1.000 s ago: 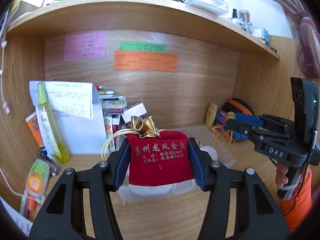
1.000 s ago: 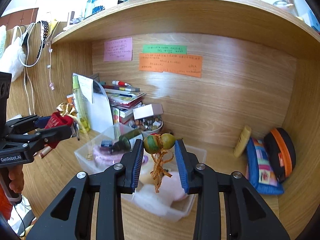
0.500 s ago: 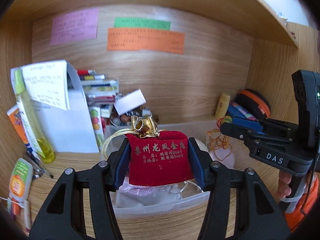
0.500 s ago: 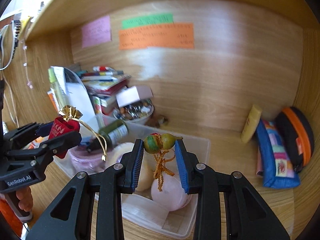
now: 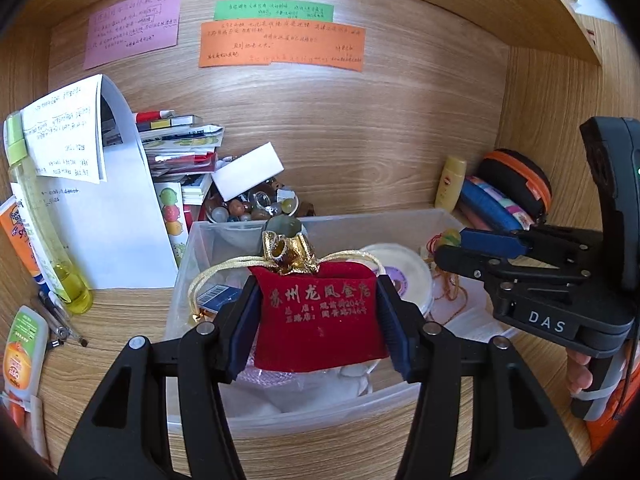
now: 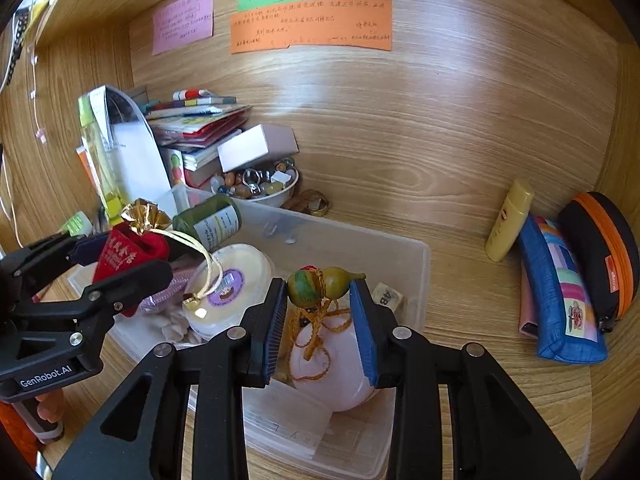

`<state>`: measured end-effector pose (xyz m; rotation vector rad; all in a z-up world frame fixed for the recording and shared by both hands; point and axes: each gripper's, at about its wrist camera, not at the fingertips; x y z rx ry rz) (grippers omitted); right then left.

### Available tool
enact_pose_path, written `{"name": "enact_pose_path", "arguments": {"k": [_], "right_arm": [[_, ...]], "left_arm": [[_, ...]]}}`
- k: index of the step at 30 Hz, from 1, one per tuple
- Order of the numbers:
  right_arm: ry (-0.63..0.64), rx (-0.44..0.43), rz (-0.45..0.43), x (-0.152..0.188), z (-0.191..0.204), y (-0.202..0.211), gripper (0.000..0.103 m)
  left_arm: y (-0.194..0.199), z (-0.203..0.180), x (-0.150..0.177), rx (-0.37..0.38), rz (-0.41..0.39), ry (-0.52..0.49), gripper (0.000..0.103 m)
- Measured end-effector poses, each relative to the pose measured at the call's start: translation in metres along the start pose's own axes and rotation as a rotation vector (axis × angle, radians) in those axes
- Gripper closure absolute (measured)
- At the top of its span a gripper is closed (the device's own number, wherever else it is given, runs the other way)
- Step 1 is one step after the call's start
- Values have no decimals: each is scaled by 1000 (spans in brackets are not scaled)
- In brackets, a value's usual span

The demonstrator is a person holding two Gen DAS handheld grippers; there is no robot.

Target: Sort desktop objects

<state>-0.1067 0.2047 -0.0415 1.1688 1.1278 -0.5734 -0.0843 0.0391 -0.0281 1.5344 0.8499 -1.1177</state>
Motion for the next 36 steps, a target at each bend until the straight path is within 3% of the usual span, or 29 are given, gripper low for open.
{"name": "enact_pose_path", "arguments": {"k": [15,21,31,36], "right_arm": [[59,31,18,7,9,-9,72],[60,47,9,7,8,-7,63],[47,74,-67,-1,5,6,31],[45,89,-80,-2,4,9,22]], "left_arm": [[7,5,2,-11,-43,3,28],[9,7,1,-15,-52,16,19],[22,18,-5,-32,-114,76,7],[23,21,-6,-74,-130,84,2]]}}
Point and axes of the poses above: each gripper's, at about its wrist camera, not at the fingertips, and y roughly against the way its jaws point, z to its left, x to its underside, and after that the axes turned 13 degrees about -z, right-handed
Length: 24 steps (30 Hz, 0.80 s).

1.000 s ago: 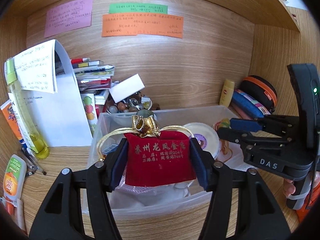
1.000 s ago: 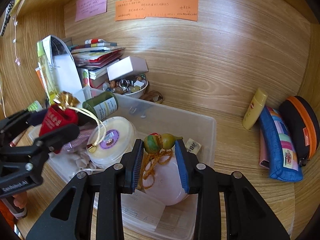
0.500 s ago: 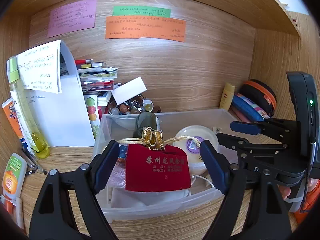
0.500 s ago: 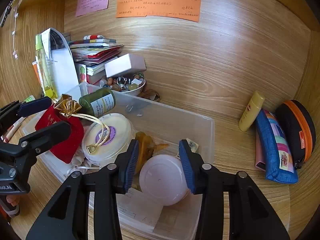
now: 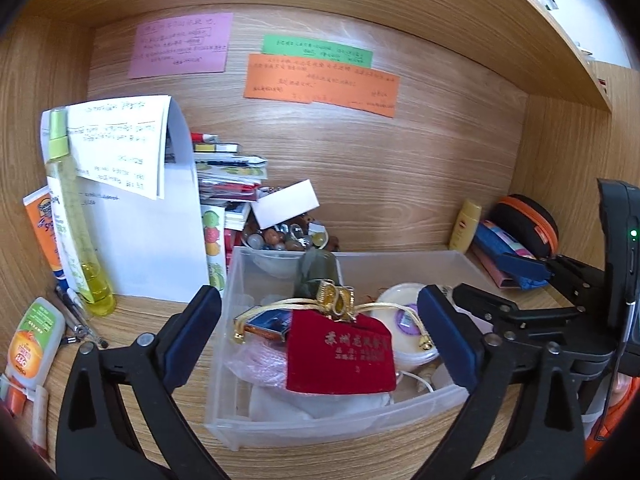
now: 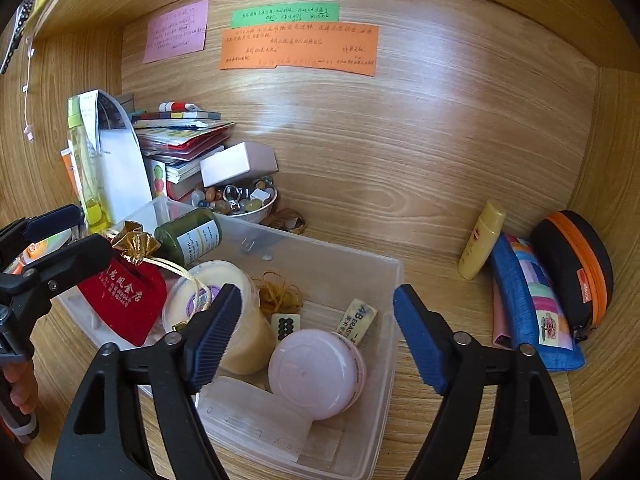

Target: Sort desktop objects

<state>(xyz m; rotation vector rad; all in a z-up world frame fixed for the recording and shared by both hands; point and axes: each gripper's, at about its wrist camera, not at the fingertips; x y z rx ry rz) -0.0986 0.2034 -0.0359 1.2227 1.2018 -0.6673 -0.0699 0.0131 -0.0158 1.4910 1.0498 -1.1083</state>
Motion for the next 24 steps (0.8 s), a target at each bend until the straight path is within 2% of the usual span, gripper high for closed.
{"name": "enact_pose_path", "arguments": {"k": [6,8,9,15,21,24], "right_arm": [[-6,6,1,-1,0,0,17],[-10,5,5,-1,0,1,8],[-12,7,4,-1,0,2,6],[-2,26,-41,-6,-4,19,4],[-49,7,-36,-8,-14,38,4],[-52,7,-61,-10,-15,54,4]], "left_arm": [[-2,-3,2,-38,0,-33,2],[0,-4,2,-51,-5,-47,2],[0,-5,2,-61,-7,-57,2],[4,-5,1,-88,-9,-68,2],[6,-4,-1,-74,13,-52,2],[13,-5,-3,-60,12,-40,2]]}}
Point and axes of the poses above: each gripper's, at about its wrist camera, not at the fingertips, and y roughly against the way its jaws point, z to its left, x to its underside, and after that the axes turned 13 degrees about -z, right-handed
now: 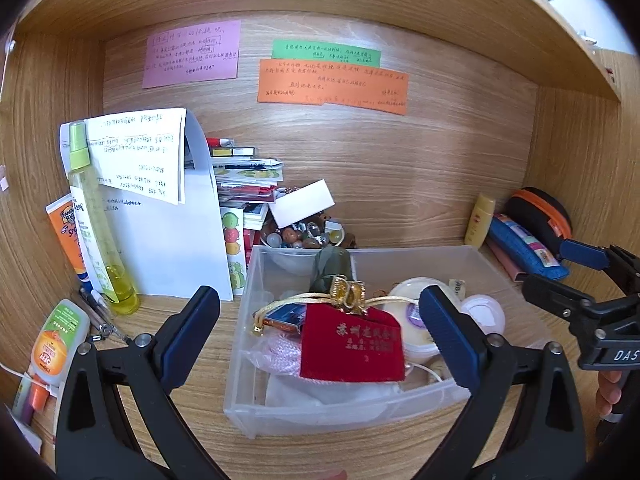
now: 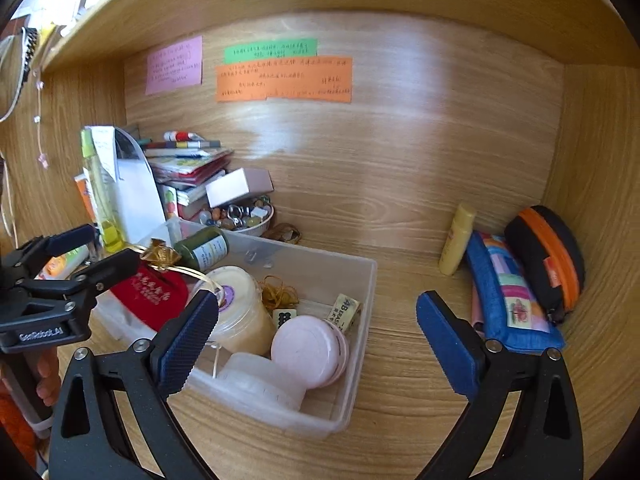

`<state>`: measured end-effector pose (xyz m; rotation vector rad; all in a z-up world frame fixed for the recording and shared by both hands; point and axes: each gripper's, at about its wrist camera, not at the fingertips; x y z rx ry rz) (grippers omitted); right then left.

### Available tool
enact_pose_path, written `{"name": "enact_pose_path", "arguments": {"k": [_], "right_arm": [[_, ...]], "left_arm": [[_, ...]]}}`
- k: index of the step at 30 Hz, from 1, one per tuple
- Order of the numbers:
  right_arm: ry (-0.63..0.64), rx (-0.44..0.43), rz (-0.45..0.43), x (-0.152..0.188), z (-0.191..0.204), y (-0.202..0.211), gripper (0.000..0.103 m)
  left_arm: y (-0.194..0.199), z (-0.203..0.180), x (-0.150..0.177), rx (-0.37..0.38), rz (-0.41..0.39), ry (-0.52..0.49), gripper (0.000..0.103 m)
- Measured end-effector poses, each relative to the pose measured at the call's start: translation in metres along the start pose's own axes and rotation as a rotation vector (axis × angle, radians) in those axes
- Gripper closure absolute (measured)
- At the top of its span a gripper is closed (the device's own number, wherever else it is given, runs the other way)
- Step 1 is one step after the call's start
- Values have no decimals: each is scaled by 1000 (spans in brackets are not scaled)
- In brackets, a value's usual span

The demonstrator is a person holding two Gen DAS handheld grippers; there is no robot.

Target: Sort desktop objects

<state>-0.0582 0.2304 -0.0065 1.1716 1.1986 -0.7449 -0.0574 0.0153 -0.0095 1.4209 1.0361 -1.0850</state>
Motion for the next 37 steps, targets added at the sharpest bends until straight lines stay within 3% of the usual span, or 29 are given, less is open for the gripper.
{"name": "enact_pose_path", "arguments": {"k": [8,12,17,32,37], "right_arm": [[35,-16,-73,-2,12,43,0],[23,3,-96,2,18,58,0],[4,-8,-109,10,22,70,0],[-55,51,-28,33,-1,69,0],[-68,51,6,42,-5,63,0]], "left_arm": [[32,-7,-2,42,-18,1,2],[47,-14,3,110,1,10,2],[64,-25,11,86,-27,-43,2],[81,-21,16,82,-78,-8,2],[77,-21,18,81,-60,-11,2]]}}
Point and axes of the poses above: each gripper's, at about its wrist camera, not at the fingertips, and y roughly against the way its jaws point, z to its left, x to its underside, and after that the axes turned 13 degrees about -z, right-handed
